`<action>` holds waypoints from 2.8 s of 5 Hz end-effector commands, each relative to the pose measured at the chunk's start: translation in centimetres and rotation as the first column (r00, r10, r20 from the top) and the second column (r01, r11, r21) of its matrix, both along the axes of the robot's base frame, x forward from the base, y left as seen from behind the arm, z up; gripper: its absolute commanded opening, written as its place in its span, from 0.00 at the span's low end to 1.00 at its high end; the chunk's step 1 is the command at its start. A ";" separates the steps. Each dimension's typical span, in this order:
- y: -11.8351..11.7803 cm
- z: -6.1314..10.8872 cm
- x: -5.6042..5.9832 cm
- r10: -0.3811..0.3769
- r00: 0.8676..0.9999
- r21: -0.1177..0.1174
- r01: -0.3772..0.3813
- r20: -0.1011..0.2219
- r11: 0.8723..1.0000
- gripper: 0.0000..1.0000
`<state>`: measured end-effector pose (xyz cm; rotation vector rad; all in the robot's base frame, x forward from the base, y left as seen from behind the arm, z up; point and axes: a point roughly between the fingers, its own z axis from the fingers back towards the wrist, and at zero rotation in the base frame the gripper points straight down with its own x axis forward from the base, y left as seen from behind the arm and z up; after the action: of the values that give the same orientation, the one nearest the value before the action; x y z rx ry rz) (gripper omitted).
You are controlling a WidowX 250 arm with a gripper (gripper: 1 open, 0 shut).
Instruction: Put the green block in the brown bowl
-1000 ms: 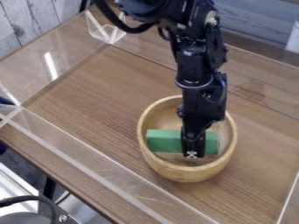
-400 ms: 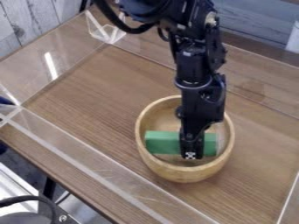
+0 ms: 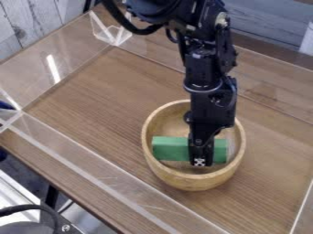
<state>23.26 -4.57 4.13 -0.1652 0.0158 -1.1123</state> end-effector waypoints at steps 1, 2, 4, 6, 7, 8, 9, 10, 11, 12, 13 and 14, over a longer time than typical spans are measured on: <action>0.2 1.0 1.2 0.015 0.999 -0.007 -0.015 0.040 1.000 0.00; 0.3 1.0 1.3 0.020 0.999 -0.007 -0.020 0.036 1.000 0.00; 0.6 1.0 1.4 0.031 0.999 -0.008 -0.031 0.028 0.999 0.00; 0.9 0.9 1.5 0.042 0.999 -0.009 -0.041 0.020 0.999 0.00; 1.0 0.8 1.6 0.045 0.999 -0.010 -0.045 0.016 0.999 0.00; 1.0 0.7 1.7 0.047 0.999 -0.011 -0.047 0.013 0.999 0.00; 1.1 0.7 1.7 0.050 0.999 -0.011 -0.049 0.010 0.999 0.00; 1.2 0.6 1.8 0.052 0.999 -0.012 -0.052 0.007 0.999 0.00; 1.2 0.6 1.8 0.054 0.999 -0.012 -0.054 0.005 0.998 0.00; 1.3 0.5 1.9 0.055 0.998 -0.013 -0.055 0.003 0.998 0.00; 1.3 0.4 2.0 0.059 0.998 -0.012 -0.059 0.003 0.998 0.00; 1.3 0.4 2.1 0.064 0.998 -0.011 -0.064 0.003 0.998 0.00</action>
<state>24.30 -3.58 3.65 -0.1925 0.0435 -1.0592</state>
